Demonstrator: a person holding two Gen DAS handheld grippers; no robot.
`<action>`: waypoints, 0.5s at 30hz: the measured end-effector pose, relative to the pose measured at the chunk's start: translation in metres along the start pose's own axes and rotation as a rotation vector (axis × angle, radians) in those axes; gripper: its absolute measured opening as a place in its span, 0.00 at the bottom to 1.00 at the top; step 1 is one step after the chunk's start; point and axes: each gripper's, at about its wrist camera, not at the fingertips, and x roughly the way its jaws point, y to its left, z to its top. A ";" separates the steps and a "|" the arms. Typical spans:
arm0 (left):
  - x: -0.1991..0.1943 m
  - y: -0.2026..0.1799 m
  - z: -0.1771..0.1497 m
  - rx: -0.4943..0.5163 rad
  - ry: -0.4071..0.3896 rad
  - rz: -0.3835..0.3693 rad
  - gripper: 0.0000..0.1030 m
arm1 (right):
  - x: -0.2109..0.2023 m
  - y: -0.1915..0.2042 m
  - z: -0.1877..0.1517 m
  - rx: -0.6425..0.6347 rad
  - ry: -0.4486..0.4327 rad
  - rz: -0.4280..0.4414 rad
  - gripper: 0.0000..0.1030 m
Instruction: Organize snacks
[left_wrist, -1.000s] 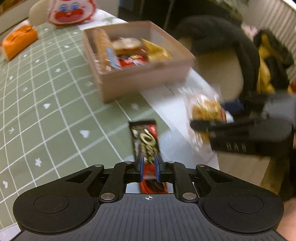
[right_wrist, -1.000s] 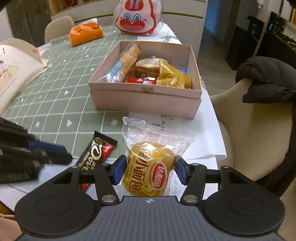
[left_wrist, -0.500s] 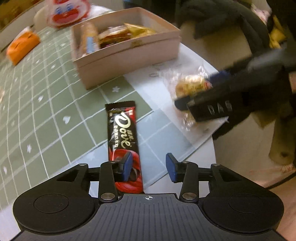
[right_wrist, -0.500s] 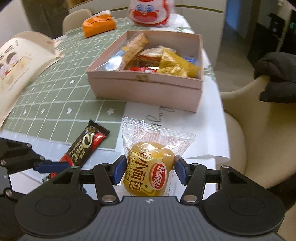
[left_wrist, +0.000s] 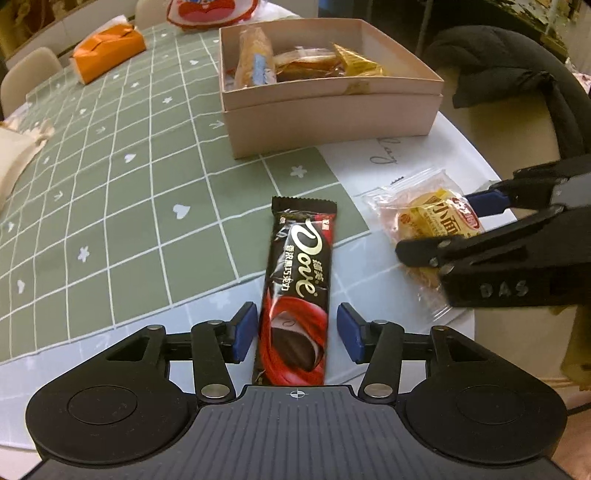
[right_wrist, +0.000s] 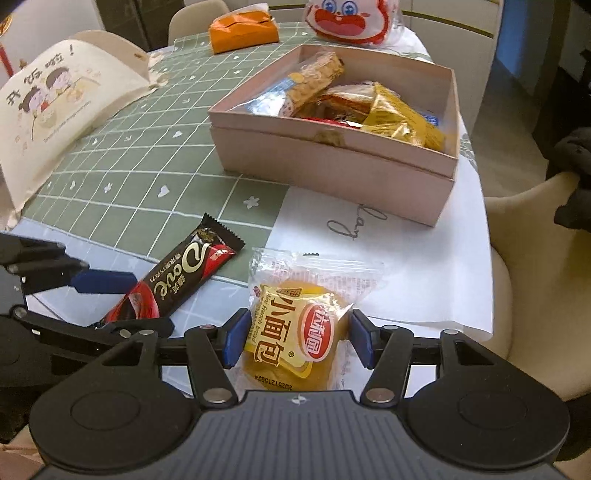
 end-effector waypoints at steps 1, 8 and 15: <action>-0.001 -0.002 -0.001 -0.007 -0.002 0.002 0.52 | 0.002 0.001 0.000 -0.004 0.000 0.001 0.59; 0.003 -0.001 0.004 0.004 -0.060 -0.004 0.44 | 0.005 0.007 0.003 0.002 -0.024 -0.042 0.57; -0.005 0.016 0.001 -0.026 -0.065 -0.074 0.43 | -0.009 0.007 0.005 0.036 -0.039 -0.063 0.54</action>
